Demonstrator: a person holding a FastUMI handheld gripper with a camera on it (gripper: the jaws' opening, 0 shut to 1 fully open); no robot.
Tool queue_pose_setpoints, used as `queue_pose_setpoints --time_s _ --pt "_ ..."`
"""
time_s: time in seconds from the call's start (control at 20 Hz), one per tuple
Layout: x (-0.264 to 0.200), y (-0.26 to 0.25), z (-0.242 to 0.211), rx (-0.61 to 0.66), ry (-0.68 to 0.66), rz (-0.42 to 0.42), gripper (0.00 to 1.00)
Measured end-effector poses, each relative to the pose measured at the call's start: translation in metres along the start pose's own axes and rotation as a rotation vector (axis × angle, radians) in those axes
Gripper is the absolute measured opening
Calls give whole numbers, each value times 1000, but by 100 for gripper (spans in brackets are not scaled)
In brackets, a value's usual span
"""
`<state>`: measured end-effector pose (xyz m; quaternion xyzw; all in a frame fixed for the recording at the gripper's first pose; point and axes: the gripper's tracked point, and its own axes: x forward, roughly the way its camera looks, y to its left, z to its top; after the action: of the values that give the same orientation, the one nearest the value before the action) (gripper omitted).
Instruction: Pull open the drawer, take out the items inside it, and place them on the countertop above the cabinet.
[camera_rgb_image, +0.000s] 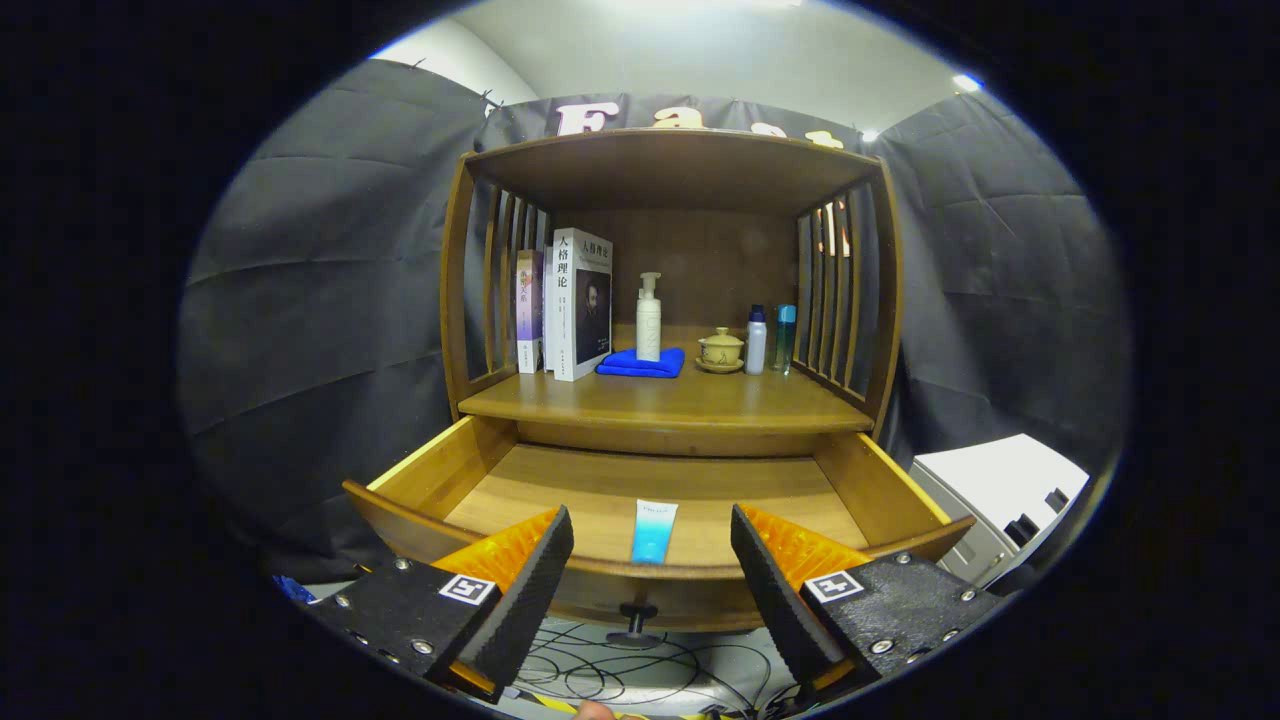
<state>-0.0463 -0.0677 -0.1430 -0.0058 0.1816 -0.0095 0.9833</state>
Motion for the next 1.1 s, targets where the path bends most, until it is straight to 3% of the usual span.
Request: queue_pose_setpoints --time_s 0.2,0.45,0.85,1.1 --pt "28 -8 23 -46 47 -27 97" --pt "64 -14 31 27 148 -55 97" --pt "107 -27 15 147 333 -119 97" --pt "129 -23 -20 256 489 -146 96"
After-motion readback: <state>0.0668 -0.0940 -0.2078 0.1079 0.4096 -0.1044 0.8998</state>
